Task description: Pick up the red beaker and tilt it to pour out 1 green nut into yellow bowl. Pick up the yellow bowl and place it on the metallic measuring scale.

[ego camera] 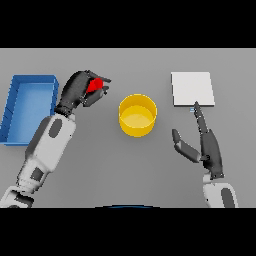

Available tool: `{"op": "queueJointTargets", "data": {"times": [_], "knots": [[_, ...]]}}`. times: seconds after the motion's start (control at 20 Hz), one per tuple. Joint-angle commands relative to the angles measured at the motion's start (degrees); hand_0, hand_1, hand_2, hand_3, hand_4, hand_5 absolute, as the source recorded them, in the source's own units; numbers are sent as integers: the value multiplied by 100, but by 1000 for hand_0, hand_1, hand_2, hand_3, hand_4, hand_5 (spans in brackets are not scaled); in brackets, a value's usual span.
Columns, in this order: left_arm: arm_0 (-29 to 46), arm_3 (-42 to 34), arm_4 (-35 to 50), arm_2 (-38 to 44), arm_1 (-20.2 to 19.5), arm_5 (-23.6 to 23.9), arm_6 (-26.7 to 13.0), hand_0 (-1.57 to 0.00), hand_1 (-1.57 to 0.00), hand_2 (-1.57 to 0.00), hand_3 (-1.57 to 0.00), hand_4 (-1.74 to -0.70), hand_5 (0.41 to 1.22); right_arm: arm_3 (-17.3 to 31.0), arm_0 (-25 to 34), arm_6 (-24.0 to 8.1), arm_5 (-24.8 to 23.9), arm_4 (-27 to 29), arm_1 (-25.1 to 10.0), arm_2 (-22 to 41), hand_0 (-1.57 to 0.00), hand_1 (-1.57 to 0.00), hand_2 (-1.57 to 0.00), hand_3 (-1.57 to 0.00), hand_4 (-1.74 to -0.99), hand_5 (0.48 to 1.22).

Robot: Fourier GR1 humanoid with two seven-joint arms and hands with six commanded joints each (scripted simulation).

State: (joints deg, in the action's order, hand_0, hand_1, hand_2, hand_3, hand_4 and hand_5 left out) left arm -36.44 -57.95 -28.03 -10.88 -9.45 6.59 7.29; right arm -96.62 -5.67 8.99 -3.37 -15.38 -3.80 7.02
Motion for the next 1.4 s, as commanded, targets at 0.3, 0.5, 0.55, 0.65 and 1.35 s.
{"op": "queueJointTargets", "data": {"times": [0.3,0.5,0.55,0.65,1.35], "knots": [[-720,80,-1250,-1143,-326,-560,-652,-1567,-1567,-1567,-1566,-1739,1166,-64,-10,-73,26,-38,48,73,1,1,1,1,-1062,690],[-1477,510,-1979,-1869,-473,-1176,-690,-1569,-1570,-1569,-1569,-1740,1199,-96,-18,-99,-21,-113,36,78,1,1,1,1,-1068,689],[-1638,572,-2143,-2056,-506,-1367,-690,-1570,-1570,-1570,-1569,-1689,1203,-52,43,-162,-42,-157,53,97,1,1,1,1,-1070,686],[-1926,784,-2417,-2394,-512,-1704,-653,-1570,-1570,-1570,-1570,-1612,1210,-27,-15,-60,21,-52,90,98,1,1,1,1,-1063,681],[-3155,1841,-3783,-4244,-305,-2201,-442,-1571,-1571,-1571,-1571,-1732,1220,31,71,-154,132,52,81,88,1,1,1,1,-1060,696]]}}
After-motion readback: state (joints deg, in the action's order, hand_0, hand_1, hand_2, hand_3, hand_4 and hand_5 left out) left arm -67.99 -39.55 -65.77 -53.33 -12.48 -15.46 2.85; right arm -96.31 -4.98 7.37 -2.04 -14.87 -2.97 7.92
